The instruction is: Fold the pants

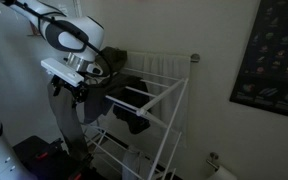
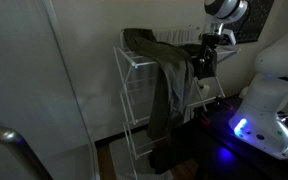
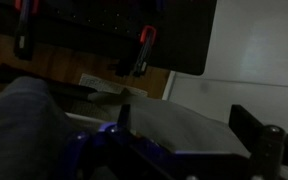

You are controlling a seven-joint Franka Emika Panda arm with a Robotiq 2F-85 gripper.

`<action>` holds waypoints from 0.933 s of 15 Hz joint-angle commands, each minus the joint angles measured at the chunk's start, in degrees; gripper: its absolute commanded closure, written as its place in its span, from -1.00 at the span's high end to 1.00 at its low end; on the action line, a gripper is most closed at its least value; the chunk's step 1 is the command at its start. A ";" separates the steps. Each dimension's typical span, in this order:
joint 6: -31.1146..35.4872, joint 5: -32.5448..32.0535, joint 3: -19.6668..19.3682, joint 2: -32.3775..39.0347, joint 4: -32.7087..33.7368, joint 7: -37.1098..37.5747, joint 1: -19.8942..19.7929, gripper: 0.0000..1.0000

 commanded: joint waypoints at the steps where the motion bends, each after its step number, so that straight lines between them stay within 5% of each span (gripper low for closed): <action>1: 3.61 3.72 -1.94 2.34 0.09 -7.29 0.70 1.00; 14: 5.58 15.33 -0.82 3.98 -0.30 -26.02 2.69 1.00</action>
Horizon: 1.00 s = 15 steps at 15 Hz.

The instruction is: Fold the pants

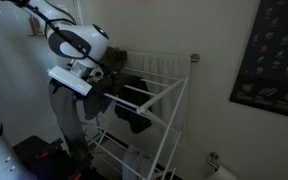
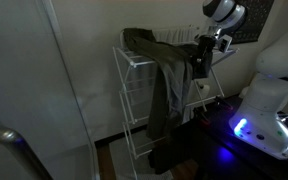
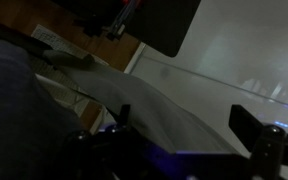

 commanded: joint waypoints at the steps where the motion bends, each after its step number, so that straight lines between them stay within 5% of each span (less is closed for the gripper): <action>1: 2.99 5.86 1.45 0.69 0.05 -5.05 1.71 1.00; 7: 7.70 12.18 3.66 1.70 -0.05 -10.16 1.81 1.00; 15: 13.08 12.00 4.56 2.88 -0.30 -11.66 1.29 1.00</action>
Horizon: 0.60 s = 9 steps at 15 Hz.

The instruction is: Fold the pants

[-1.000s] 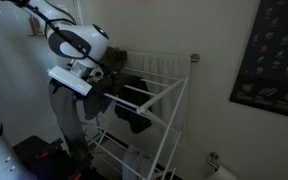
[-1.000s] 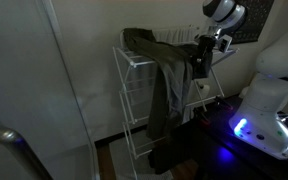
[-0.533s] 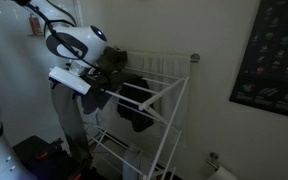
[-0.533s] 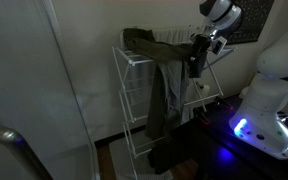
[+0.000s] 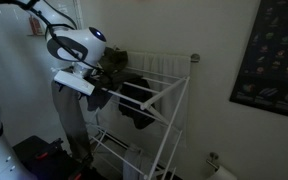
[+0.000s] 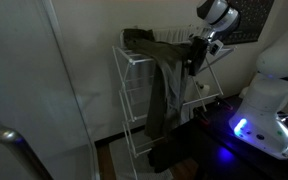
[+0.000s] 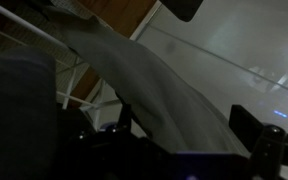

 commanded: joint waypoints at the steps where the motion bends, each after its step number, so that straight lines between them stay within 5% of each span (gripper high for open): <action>1: 3.20 2.12 0.82 0.02 0.00 -2.51 -0.09 1.00; 8: 1.50 8.75 0.45 -0.08 -0.01 -2.06 0.09 1.00; 9: 1.69 9.75 0.70 0.01 -0.03 -2.38 0.03 0.50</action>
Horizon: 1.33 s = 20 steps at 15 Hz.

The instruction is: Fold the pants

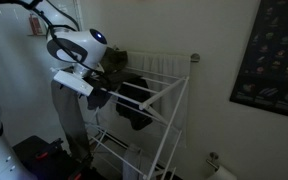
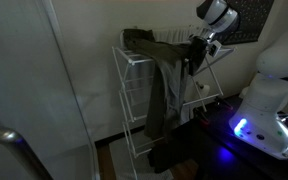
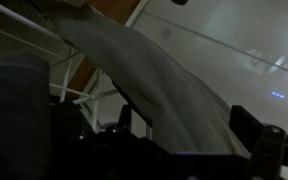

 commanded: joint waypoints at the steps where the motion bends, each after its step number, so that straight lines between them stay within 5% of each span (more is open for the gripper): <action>1: 0.92 5.41 0.87 -0.49 0.01 -2.15 -0.13 0.45; 10: -2.25 7.47 2.09 -0.54 0.05 1.08 -1.85 -0.94; 15: -16.96 1.77 2.72 -2.60 2.43 14.52 -4.37 -0.98; 20: -29.04 3.85 1.95 -4.25 11.14 24.62 -5.55 -0.98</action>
